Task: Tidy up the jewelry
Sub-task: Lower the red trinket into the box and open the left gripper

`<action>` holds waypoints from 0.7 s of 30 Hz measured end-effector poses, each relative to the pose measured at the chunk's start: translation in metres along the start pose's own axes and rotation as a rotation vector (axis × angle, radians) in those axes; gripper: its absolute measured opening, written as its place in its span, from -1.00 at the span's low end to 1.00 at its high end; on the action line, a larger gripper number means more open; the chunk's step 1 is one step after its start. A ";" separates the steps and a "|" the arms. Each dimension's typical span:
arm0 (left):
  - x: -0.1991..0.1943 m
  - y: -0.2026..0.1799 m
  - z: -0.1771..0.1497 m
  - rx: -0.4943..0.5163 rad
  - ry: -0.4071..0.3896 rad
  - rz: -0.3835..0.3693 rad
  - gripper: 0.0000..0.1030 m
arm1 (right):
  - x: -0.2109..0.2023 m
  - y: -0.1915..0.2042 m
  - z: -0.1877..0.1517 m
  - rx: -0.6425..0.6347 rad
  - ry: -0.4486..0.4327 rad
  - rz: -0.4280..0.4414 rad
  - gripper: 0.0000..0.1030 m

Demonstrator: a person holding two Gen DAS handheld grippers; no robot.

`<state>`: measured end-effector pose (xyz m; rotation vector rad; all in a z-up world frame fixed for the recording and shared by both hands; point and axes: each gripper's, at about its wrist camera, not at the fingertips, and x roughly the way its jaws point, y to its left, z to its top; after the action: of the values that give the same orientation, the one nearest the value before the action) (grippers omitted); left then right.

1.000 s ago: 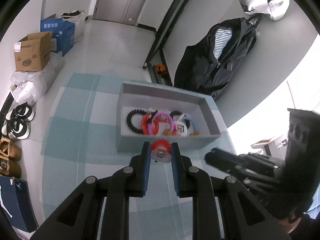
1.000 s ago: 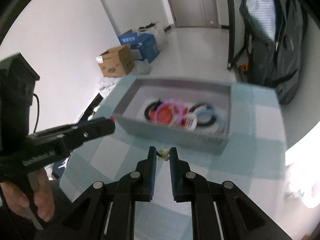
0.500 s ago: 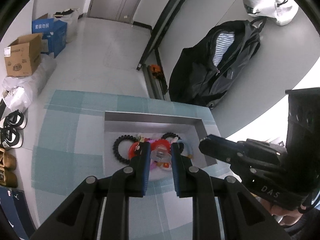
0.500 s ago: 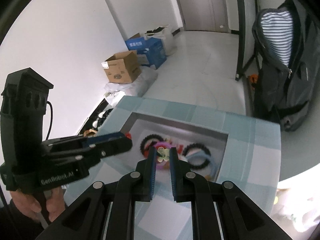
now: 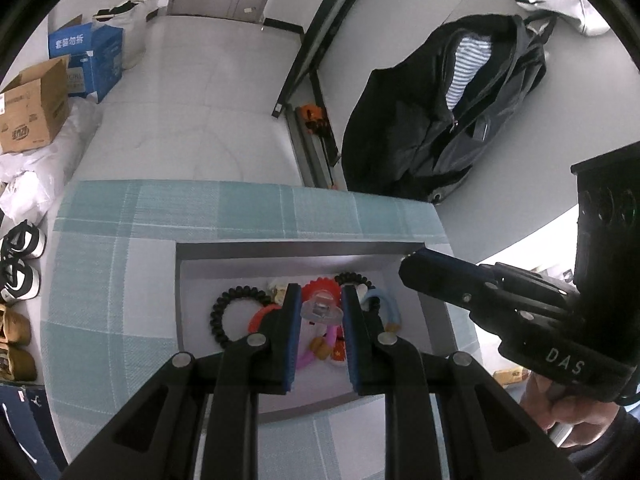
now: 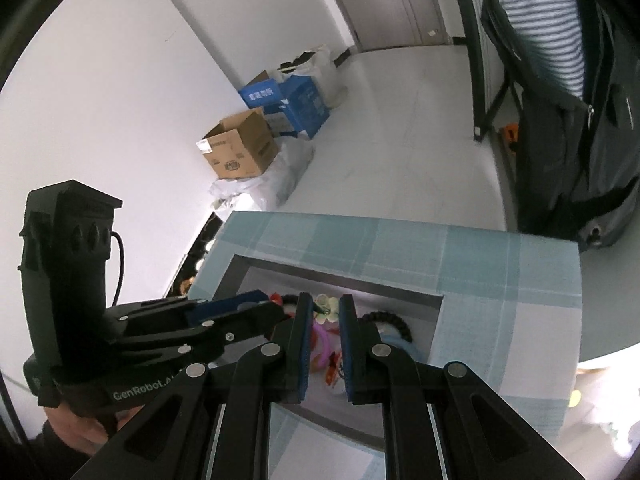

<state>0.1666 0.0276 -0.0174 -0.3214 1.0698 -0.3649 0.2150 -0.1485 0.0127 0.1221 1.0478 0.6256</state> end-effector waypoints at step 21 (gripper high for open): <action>0.002 0.005 0.000 -0.039 0.015 -0.051 0.03 | 0.004 -0.018 0.003 0.080 0.009 0.018 -0.31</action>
<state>0.1679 0.0315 -0.0209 -0.3816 1.0856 -0.3927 0.2266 -0.1605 0.0040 0.1989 1.0815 0.6014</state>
